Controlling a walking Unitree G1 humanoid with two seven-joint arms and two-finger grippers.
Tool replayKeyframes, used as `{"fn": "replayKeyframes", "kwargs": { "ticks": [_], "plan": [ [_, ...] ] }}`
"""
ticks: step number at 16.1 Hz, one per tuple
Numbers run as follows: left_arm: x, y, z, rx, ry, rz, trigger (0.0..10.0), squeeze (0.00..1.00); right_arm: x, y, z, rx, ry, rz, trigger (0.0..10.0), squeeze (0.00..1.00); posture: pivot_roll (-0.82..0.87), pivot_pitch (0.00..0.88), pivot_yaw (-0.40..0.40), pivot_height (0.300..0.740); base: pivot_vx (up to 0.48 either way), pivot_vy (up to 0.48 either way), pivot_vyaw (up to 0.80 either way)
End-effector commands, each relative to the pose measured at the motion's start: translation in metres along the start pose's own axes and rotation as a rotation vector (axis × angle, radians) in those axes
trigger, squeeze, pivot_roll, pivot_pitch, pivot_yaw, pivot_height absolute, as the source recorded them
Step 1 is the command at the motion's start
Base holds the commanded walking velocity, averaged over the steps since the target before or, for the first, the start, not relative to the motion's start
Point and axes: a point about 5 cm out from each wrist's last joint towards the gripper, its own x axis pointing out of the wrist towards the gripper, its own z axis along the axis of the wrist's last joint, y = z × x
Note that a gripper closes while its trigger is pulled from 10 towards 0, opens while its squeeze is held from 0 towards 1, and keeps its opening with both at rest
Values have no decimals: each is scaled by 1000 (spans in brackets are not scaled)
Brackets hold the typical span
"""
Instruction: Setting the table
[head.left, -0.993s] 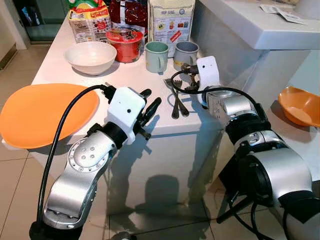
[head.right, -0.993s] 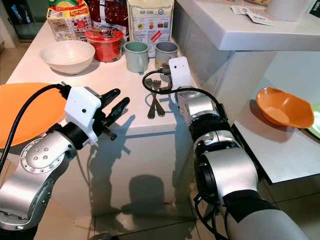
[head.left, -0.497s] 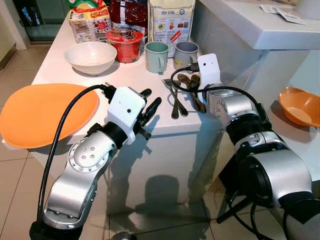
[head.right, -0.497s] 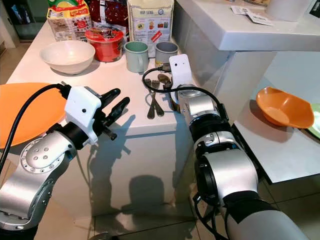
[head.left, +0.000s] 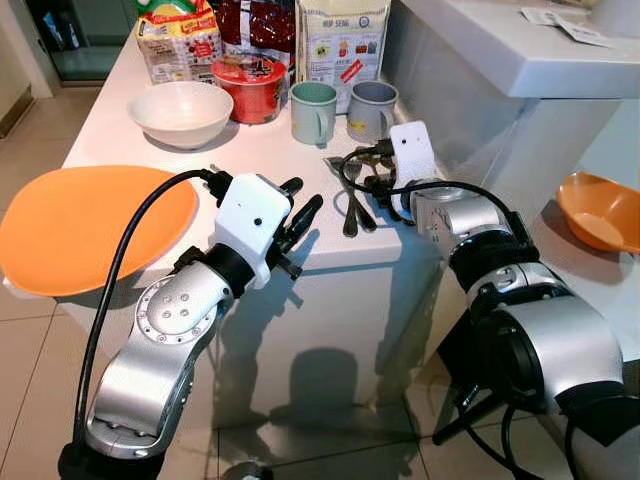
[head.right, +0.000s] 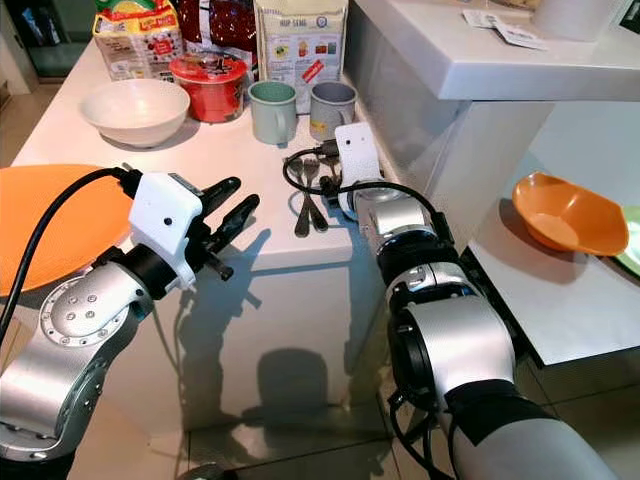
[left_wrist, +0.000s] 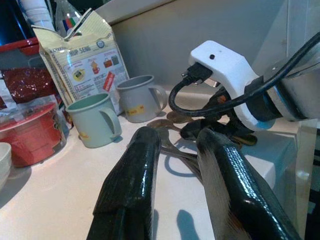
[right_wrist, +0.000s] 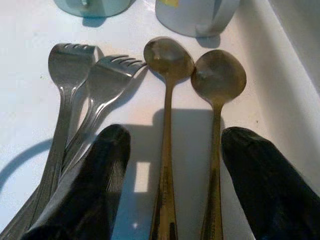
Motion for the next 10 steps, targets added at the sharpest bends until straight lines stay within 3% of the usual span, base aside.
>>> {"fn": "replayKeyframes", "kwargs": {
  "ticks": [1, 5, 10],
  "plan": [
    [-3, -2, 4, 7, -9, -9, 10000, 0, -1, -6, 9, 17, -29, -27, 10000, 0, 80, 88, -63, 740, 0, 0, 0],
    [-9, -3, 6, -2, -3, -2, 10000, 0, -1, -11, 9, 27, -23, -42, 10000, 0, 83, 118, -68, 740, 0, 0, 0],
    [-11, 0, 9, 5, -1, 13, 10000, 0, 0, -13, 6, 109, -56, -36, 10000, 0, 96, 132, -75, 740, 0, 0, 0]
  ]
}}
